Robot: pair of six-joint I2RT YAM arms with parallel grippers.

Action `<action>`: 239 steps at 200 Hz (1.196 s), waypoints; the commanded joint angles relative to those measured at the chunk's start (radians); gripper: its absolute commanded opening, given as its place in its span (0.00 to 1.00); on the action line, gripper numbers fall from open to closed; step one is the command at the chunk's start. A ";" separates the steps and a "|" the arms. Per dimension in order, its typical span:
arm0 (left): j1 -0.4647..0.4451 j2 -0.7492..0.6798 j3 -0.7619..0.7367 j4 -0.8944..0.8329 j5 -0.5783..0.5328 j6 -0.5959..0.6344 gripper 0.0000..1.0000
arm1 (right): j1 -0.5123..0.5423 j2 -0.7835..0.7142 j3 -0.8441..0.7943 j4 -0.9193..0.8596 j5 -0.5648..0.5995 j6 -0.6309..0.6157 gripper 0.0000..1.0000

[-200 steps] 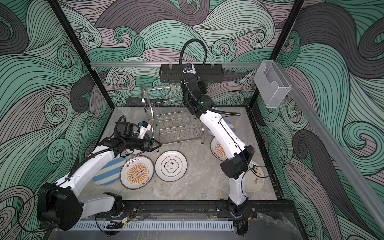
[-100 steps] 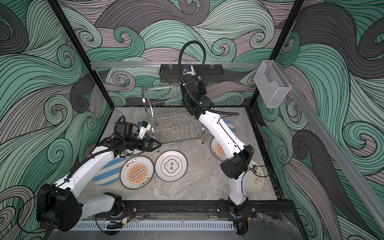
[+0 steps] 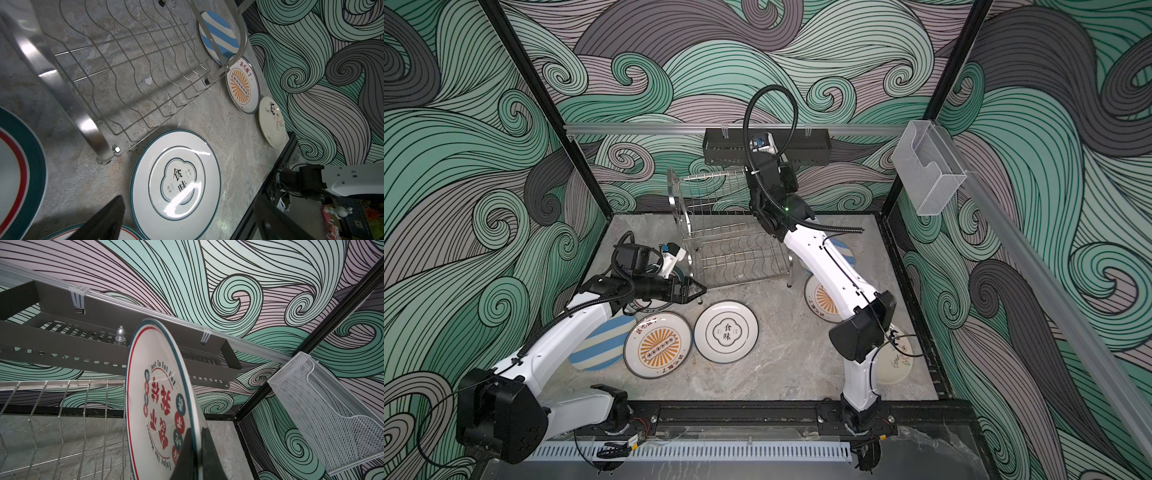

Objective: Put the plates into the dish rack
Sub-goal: 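Lower the plate into the rack slots with the right gripper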

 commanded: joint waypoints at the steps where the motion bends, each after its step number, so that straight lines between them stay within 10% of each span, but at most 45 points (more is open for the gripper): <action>1: -0.003 -0.020 0.018 -0.014 -0.001 0.018 0.99 | -0.017 -0.026 -0.023 0.013 0.017 0.005 0.11; 149: -0.003 -0.023 0.018 -0.016 -0.015 0.017 0.98 | -0.018 -0.065 -0.035 -0.006 -0.006 -0.012 0.39; 239: -0.001 -0.037 0.020 -0.022 -0.046 0.021 0.99 | -0.024 -0.142 -0.044 -0.086 -0.161 0.056 0.75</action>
